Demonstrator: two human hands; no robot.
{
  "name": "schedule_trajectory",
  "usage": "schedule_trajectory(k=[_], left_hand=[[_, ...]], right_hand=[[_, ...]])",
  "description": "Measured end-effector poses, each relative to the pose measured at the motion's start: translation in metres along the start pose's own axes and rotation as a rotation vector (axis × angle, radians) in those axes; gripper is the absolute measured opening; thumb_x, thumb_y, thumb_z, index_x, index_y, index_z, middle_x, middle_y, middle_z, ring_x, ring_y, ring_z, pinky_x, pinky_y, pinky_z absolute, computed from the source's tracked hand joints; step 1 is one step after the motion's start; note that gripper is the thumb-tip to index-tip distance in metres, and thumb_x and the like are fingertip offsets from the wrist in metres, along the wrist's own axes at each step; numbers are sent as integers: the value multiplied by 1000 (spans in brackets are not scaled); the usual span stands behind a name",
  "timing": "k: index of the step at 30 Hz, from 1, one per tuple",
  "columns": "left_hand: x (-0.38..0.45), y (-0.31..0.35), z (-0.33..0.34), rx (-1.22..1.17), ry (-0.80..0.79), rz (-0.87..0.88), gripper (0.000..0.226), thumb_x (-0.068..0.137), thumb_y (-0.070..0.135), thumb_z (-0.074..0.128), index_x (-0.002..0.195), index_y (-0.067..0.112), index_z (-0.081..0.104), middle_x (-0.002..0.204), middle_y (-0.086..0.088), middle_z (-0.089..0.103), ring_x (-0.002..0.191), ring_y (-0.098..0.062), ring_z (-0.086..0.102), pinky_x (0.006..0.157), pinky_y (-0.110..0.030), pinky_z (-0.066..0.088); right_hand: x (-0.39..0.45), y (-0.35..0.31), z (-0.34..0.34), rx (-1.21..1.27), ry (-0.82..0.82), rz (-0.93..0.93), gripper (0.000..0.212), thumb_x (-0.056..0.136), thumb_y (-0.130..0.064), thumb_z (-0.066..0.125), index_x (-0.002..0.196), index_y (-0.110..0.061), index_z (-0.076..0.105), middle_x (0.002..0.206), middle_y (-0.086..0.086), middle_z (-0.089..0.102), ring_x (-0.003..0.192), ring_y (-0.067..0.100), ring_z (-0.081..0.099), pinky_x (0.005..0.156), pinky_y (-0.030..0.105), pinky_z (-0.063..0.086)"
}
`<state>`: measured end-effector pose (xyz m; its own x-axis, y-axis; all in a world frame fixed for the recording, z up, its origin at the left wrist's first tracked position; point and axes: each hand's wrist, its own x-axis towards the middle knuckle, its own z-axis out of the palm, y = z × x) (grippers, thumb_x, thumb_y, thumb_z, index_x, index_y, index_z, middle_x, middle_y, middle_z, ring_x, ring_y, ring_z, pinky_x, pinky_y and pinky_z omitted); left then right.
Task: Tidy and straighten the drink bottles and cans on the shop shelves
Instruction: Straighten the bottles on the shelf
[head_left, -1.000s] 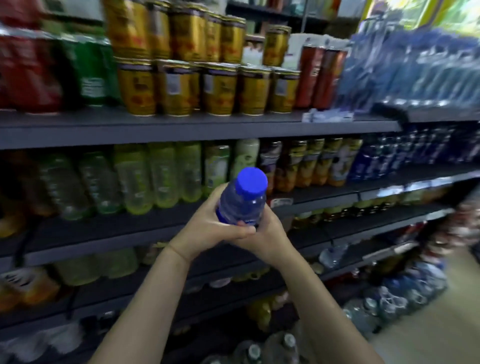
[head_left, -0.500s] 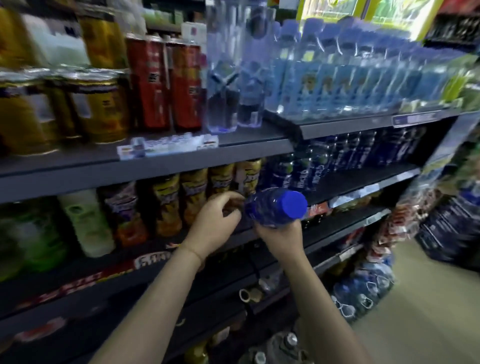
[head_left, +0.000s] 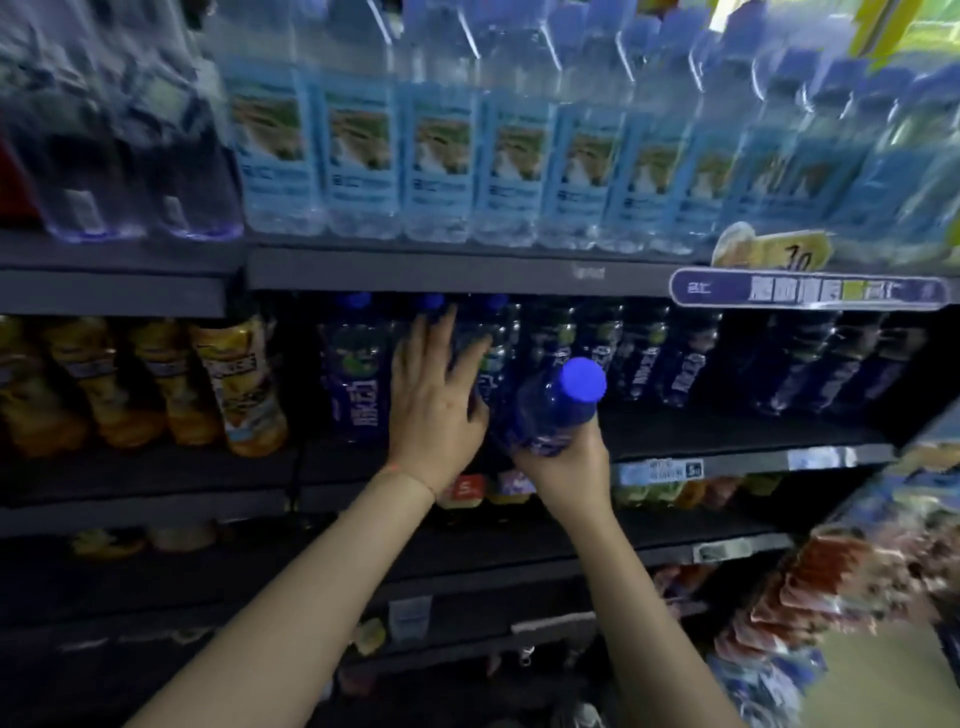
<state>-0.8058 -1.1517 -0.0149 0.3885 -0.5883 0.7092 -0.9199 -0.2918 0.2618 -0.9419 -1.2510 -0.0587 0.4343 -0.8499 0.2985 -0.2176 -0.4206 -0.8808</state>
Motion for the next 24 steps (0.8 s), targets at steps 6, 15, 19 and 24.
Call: schedule_trajectory(k=[6, 15, 19, 24], left_hand=[[31, 25, 29, 368, -207, -48, 89, 78, 35, 78, 153, 33, 30, 159, -21, 25, 142, -45, 29, 116, -61, 2], [26, 24, 39, 384, -89, -52, 82, 80, 32, 77, 151, 32, 35, 160, -18, 21, 142, -34, 36, 118, -56, -2], [26, 25, 42, 387, -109, -80, 81, 79, 32, 76, 150, 32, 37, 161, -18, 19, 142, -33, 35, 118, -53, -10], [26, 27, 41, 409, -128, -92, 81, 80, 32, 76, 150, 32, 36, 160, -18, 19, 140, -35, 37, 118, -49, -16]], right_hand=[[53, 12, -17, -86, -136, 72, 79, 68, -36, 85, 133, -22, 42, 119, 3, 66, 104, 24, 65, 82, 36, 55], [79, 17, -3, -161, -232, 27, 90, 78, -41, 82, 146, -10, 32, 135, 15, 56, 115, 32, 61, 82, 35, 53], [77, 19, 2, -179, -200, -31, 87, 77, -42, 82, 142, -8, 35, 131, 14, 57, 114, 32, 60, 77, 33, 50], [74, 21, 5, -188, -187, -13, 88, 79, -42, 80, 145, -8, 33, 130, 15, 59, 113, 32, 61, 78, 35, 52]])
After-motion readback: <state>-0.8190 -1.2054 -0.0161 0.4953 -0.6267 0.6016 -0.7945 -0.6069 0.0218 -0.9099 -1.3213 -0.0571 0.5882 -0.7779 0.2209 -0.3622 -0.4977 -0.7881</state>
